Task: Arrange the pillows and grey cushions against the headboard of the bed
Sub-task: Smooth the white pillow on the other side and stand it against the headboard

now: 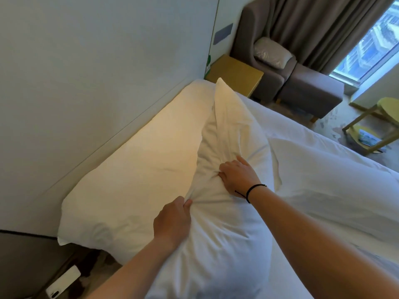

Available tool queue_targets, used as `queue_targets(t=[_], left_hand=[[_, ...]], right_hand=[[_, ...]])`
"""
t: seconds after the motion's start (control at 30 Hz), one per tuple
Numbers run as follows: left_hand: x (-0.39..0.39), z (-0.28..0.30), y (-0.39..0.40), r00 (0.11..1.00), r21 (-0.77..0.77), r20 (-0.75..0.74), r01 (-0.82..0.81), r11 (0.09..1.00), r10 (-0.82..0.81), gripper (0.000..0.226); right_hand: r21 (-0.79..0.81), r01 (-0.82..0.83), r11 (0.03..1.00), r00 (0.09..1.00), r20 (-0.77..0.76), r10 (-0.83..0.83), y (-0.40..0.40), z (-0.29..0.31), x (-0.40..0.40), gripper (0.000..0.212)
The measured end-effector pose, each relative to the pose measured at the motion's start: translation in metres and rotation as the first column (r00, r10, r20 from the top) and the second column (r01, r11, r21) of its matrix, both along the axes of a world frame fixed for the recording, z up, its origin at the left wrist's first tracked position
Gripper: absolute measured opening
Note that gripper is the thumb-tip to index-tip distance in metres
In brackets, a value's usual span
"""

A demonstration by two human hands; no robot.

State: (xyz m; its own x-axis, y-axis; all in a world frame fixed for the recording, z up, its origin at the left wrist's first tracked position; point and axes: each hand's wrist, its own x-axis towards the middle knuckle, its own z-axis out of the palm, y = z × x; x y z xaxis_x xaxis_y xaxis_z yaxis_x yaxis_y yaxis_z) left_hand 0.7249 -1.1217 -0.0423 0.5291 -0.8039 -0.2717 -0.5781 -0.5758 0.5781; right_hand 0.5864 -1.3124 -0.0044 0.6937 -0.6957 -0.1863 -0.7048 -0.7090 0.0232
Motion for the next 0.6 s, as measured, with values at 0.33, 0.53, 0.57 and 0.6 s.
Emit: queue_targets(t=[0.33,0.53,0.57,0.6], left_hand=[[0.023,-0.017,0.049,0.986,0.247,-0.153,-0.021,0.969,0.060,0.063],[0.016,-0.003,0.054,0.989,0.205,-0.116,-0.067,0.976,0.092,0.046],[0.016,0.002,0.053,0.989,0.175,-0.106,-0.086,0.981,0.105,0.045],[0.017,0.006,0.051,0.990,0.144,-0.088,-0.101,0.984,0.114,0.044]], right_hand=[[-0.011,-0.096,0.995,0.995,-0.042,0.095,0.021,-0.025,0.055,0.027],[-0.032,-0.124,0.992,0.990,0.068,0.126,0.024,-0.031,0.046,0.027],[-0.044,-0.135,0.990,0.985,0.099,0.139,0.021,-0.028,0.048,0.026],[-0.049,-0.136,0.989,0.982,0.123,0.141,0.018,-0.024,0.048,0.026]])
